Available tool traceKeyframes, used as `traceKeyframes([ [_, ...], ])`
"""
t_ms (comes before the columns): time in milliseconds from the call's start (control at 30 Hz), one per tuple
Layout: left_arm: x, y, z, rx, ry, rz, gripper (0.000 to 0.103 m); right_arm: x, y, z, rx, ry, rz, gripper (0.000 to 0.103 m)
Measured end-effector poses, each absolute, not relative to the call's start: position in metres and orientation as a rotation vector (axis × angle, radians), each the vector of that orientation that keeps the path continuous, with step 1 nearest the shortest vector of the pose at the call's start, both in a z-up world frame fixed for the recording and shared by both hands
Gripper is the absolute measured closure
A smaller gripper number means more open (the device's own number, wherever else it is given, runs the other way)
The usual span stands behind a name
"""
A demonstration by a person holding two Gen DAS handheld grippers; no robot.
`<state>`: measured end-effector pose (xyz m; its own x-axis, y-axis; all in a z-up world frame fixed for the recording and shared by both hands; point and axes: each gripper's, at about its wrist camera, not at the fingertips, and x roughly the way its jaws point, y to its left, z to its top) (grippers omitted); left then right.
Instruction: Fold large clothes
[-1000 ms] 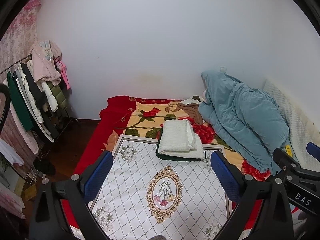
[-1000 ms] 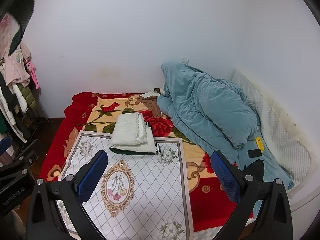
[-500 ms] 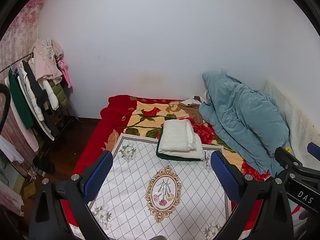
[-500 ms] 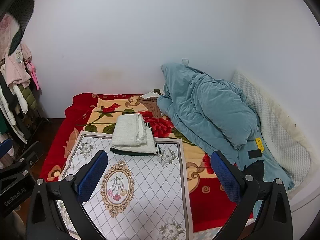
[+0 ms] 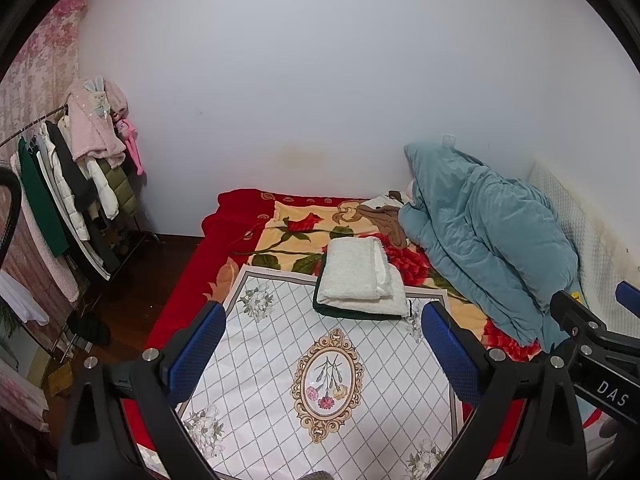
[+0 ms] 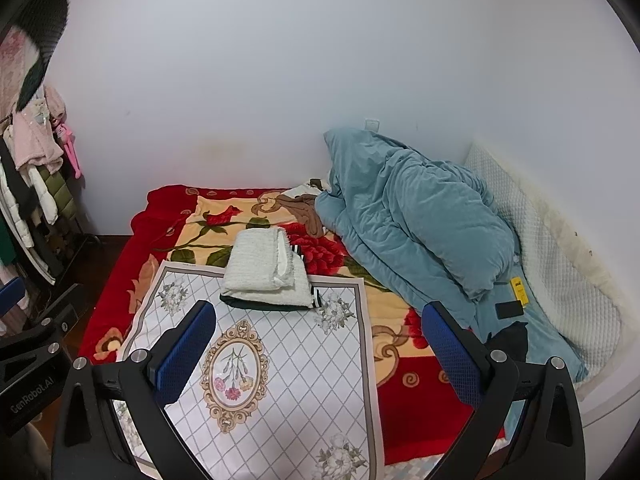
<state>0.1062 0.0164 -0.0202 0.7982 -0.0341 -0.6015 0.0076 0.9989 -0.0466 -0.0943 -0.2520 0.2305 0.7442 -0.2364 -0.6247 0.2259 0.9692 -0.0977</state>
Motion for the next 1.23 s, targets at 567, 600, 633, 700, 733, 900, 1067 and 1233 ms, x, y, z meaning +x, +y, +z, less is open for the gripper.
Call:
traceKeyframes([
  [567,0.105,0.017,-0.020,-0.041,0.642,-0.027,0.003,-0.099,-0.251,0.232,-0.017,0.678,-0.258,0.000],
  [600,0.105,0.018,-0.019,-0.041,0.641,-0.026,0.003,-0.100,-0.251,0.232,-0.016,0.676,-0.259,0.000],
  [633,0.103,0.019,-0.018,-0.042,0.639,-0.026,0.003,-0.100,-0.251,0.232,-0.016,0.676,-0.259,0.000],
  [700,0.102,0.019,-0.017,-0.041,0.638,-0.025,0.003,-0.099,-0.251,0.232,-0.014,0.677,-0.257,0.000],
  [733,0.102,0.019,-0.017,-0.042,0.639,-0.025,0.003,-0.099,-0.251,0.232,-0.015,0.677,-0.257,0.000],
  [900,0.099,0.020,-0.015,-0.040,0.640,-0.024,0.003,-0.100,-0.251,0.232,-0.016,0.677,-0.261,0.000],
  [1067,0.099,0.019,-0.016,-0.039,0.638,-0.025,0.003,-0.104,-0.250,0.231,-0.013,0.677,-0.263,0.000],
  [1233,0.094,0.021,-0.014,-0.045,0.628,-0.028,0.003,-0.107,-0.251,0.231,-0.010,0.673,-0.265,0.000],
])
